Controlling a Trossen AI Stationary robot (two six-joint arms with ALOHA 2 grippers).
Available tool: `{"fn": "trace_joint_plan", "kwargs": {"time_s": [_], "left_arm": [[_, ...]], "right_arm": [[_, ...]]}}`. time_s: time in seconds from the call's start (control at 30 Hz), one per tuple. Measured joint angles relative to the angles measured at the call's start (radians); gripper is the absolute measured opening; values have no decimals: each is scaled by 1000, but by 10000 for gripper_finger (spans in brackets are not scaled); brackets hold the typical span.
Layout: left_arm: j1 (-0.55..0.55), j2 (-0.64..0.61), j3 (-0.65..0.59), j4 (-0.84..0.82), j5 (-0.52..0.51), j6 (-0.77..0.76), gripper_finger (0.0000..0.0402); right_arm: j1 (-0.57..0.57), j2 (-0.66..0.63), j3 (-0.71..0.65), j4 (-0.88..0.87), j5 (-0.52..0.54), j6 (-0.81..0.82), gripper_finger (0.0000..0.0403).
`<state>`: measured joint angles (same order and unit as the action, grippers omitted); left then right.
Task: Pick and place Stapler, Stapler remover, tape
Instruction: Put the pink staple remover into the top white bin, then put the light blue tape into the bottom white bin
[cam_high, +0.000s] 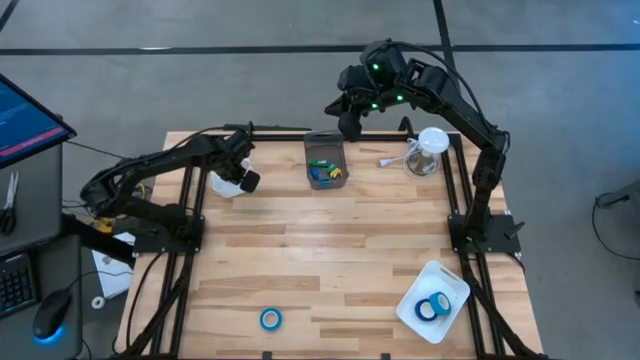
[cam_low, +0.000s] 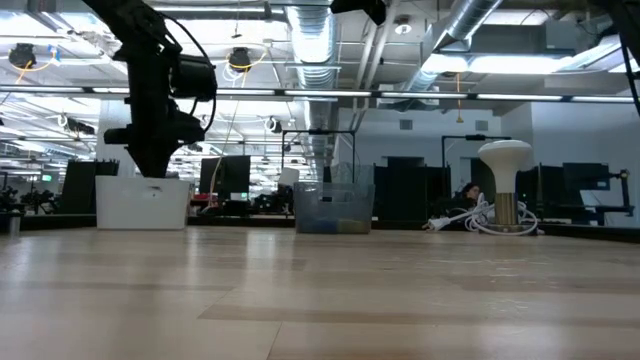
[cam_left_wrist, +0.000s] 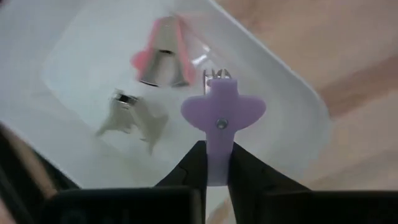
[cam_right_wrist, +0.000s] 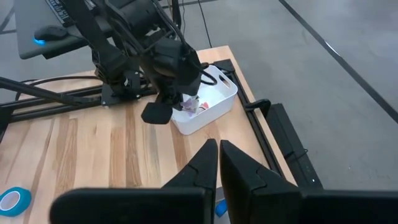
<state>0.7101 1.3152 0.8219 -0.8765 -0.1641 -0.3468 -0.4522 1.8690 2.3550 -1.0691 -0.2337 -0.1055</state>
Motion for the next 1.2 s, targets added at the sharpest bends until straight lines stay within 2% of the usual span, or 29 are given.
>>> {"fn": "trace_joint_plan", "kwargs": {"time_s": [0.13, 0.3, 0.43, 0.6, 0.87, 1.0, 1.1, 1.2], "left_arm": [[-2, 9, 0, 6, -76, -21, 76], [-2, 7, 0, 11, -78, -9, 132], [-7, 6, 0, 14, -62, 2, 149], [-39, -41, 0, 22, 5, 47, 119], [-168, -225, 0, 24, 61, 88, 9], [-269, -328, 0, 25, 71, 88, 5], [-362, -396, 0, 27, 141, 85, 1], [-480, -438, 0, 29, 172, -8, 1]], "right_arm": [[0, 0, 0, 0, 0, 1, 11], [0, 0, 0, 0, 0, 0, 10], [0, 0, 0, 0, 0, 1, 10], [0, 0, 0, 4, 0, 1, 10], [28, -65, -2, -70, 4, 1, 5], [48, -114, -2, -138, 47, 1, 2], [60, -154, -2, -188, 83, 1, 1], [79, -185, -2, -226, 136, 23, 1]]}}
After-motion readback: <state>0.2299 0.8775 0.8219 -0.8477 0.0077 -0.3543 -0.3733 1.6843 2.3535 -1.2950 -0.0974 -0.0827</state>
